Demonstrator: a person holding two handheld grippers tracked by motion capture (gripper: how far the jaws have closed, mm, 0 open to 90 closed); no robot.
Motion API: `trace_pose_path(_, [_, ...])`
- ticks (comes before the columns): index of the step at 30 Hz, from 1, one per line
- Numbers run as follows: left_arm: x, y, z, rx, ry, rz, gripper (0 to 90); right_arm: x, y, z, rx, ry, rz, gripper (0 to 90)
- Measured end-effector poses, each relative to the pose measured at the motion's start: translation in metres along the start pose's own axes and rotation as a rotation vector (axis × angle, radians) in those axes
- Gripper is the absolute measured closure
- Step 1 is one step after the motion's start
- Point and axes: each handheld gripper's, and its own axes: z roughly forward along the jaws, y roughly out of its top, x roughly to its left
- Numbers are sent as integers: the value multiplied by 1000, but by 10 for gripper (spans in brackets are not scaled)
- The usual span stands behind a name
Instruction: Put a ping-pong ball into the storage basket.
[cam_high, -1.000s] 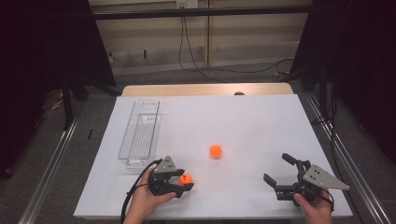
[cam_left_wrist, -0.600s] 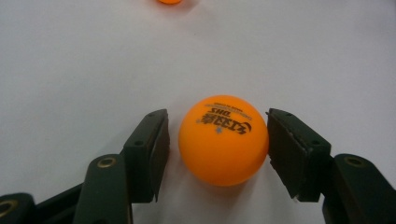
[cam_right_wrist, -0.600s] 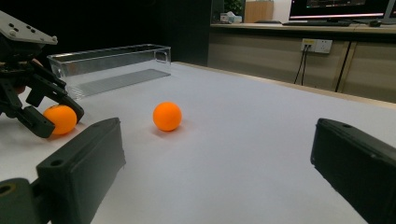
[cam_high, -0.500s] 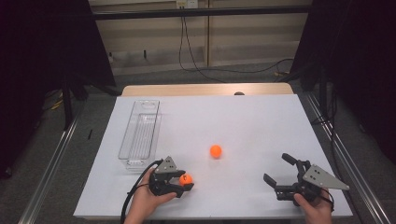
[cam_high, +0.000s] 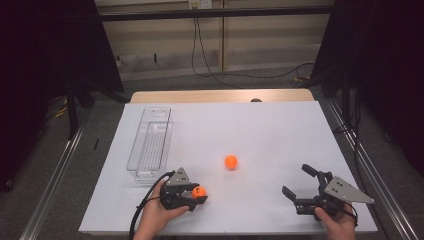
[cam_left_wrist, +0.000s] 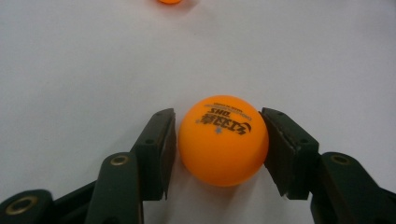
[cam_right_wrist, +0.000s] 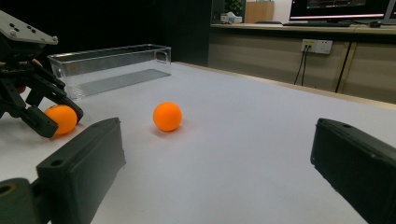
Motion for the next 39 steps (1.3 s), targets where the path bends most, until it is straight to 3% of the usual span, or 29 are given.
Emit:
trace_pose_path(5, [0, 0, 0, -1, -4, -2, 503, 0, 0, 0, -2, 0, -1, 23])
trace_pose_path(39, [1, 9, -9, -56, 25, -82, 507, -1, 0, -1, -5, 1, -1, 23])
